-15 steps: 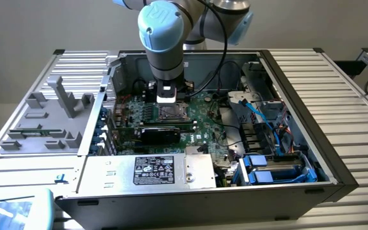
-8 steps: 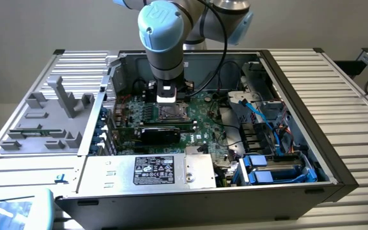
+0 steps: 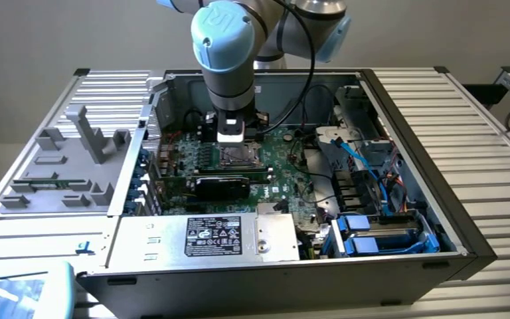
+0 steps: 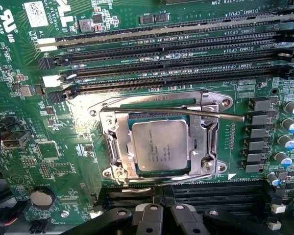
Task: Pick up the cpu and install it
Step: 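Install the first cpu locking lever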
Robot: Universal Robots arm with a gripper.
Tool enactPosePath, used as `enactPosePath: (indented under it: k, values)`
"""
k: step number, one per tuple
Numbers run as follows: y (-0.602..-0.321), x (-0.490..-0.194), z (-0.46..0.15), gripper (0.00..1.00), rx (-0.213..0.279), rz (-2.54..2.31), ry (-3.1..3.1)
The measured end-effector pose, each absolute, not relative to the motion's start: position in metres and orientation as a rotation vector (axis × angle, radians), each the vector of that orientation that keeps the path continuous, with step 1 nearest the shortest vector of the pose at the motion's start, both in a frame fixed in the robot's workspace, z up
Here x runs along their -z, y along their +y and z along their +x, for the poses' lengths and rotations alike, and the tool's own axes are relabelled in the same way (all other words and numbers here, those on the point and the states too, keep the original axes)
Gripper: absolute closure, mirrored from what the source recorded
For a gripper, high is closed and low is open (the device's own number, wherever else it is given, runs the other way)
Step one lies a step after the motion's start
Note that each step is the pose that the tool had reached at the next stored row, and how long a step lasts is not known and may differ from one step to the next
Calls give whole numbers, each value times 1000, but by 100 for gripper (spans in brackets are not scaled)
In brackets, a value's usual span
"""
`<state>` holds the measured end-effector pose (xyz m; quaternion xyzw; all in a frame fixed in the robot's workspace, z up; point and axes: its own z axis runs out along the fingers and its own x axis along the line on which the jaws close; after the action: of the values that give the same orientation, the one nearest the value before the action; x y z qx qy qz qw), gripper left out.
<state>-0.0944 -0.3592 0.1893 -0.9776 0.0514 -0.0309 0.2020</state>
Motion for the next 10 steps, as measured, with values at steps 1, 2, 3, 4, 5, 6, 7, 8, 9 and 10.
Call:
enactPosePath:
  k: [1, 2, 3, 4, 5, 6, 7, 8, 9, 10]
  values:
    - [-359, -189, -94, 88, 86, -2729, 144]
    - [-359, -189, -94, 88, 86, -2729, 144]
    - [-359, -189, -94, 88, 86, -2729, 144]
    - [-359, -189, -94, 88, 86, -2729, 144]
    - [-359, -189, -95, 88, 86, -2729, 144]
    - [-359, -189, -95, 88, 86, -2729, 144]
    - [-359, -189, -95, 88, 85, -2729, 144]
    - [-359, -189, -95, 88, 85, -2729, 144]
    - [-359, -189, -95, 88, 85, -2729, 144]
    - [-359, -189, -95, 88, 85, -2729, 144]
